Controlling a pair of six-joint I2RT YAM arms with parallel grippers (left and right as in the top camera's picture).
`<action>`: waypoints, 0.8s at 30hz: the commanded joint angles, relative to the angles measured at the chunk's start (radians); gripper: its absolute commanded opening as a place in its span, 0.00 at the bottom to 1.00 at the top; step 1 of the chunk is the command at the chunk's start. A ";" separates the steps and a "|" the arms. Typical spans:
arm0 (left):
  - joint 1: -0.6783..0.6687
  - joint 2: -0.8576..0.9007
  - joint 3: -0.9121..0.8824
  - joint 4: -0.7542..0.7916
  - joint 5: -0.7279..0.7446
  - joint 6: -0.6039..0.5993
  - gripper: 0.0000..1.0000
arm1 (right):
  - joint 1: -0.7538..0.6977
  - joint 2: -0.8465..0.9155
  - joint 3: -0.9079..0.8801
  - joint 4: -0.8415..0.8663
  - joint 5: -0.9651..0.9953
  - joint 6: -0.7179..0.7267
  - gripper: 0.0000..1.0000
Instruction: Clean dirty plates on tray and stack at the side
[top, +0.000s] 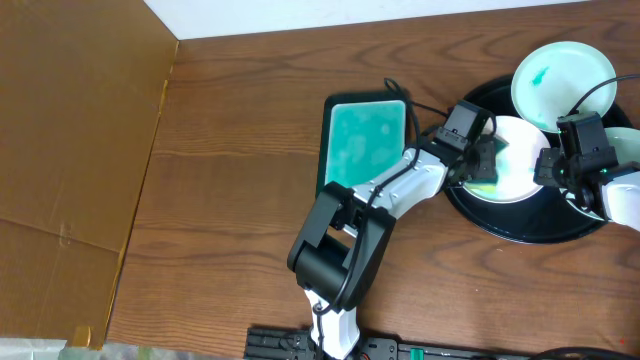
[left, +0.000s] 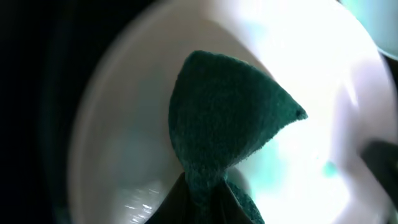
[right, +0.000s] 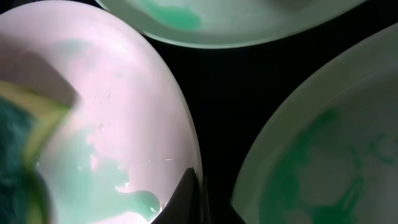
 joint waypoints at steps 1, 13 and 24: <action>0.011 0.008 -0.002 -0.002 -0.325 0.006 0.07 | -0.009 0.027 -0.008 -0.020 0.048 -0.013 0.01; 0.020 -0.190 -0.001 0.074 -0.216 0.002 0.07 | 0.003 0.021 -0.008 0.008 0.029 -0.043 0.01; 0.175 -0.505 -0.001 -0.162 -0.451 0.044 0.07 | 0.106 -0.134 -0.005 0.045 0.060 -0.270 0.01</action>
